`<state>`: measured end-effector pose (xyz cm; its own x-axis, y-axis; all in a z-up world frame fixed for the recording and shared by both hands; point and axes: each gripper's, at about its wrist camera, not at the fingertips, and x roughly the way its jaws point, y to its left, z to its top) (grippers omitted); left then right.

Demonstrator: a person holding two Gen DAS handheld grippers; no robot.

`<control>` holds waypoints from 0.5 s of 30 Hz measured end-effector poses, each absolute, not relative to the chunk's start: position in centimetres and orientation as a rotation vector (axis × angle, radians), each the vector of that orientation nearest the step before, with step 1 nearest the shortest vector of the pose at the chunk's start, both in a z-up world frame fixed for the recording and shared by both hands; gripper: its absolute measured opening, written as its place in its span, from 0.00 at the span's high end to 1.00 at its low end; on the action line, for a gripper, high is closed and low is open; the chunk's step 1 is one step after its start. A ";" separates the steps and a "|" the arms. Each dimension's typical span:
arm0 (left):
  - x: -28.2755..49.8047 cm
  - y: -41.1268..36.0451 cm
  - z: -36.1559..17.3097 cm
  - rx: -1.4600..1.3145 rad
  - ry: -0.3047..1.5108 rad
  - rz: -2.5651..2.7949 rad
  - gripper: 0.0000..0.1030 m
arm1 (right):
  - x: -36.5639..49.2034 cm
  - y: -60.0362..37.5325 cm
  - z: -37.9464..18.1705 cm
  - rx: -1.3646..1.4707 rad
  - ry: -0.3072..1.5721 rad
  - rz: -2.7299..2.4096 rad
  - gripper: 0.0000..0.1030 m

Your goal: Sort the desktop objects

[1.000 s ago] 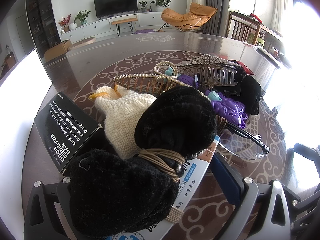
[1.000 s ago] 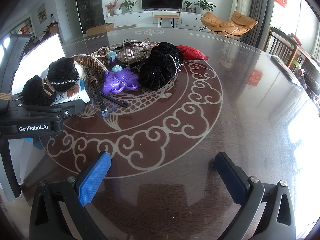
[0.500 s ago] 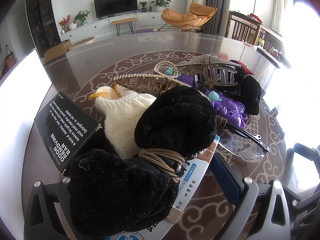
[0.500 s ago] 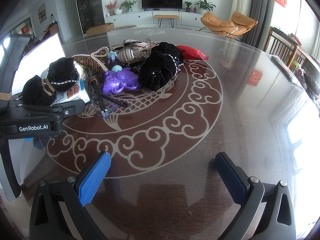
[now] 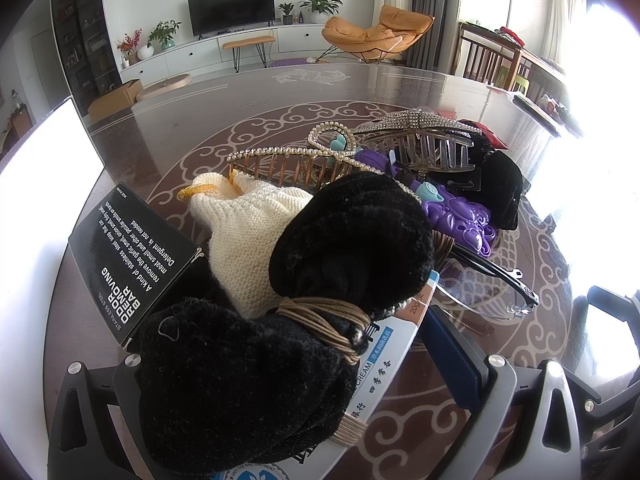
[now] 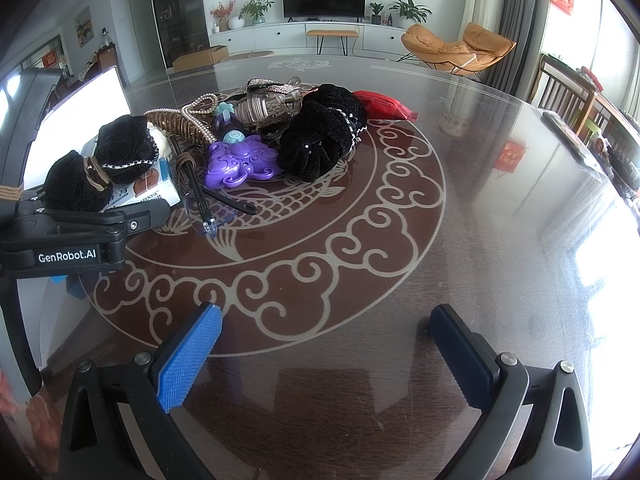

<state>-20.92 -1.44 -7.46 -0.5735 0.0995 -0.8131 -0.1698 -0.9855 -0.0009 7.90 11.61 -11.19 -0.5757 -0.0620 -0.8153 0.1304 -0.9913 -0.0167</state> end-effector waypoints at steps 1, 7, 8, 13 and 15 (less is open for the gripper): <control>-21.0 -1.4 -7.4 -1.366 0.116 2.657 0.00 | 7.9 11.6 -11.2 1.389 0.113 -2.694 0.00; -21.0 -1.4 -7.5 -1.366 0.115 2.657 0.00 | 7.9 11.6 -11.2 1.389 0.113 -2.694 0.00; -20.9 -1.4 -7.5 -1.366 0.115 2.657 0.00 | 7.9 11.6 -11.2 1.389 0.113 -2.694 0.00; -20.9 -1.4 -7.5 -1.366 0.115 2.658 0.00 | 7.9 11.6 -11.2 1.389 0.113 -2.694 0.00; -20.9 -1.4 -7.5 -1.366 0.115 2.658 0.00 | 7.9 11.6 -11.2 1.389 0.113 -2.694 0.00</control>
<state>-20.87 -1.38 -7.48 -0.5737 0.0991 -0.8131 -0.1689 -0.9856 -0.0009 7.87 11.65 -11.21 -0.5758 -0.0621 -0.8152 0.1304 -0.9913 -0.0166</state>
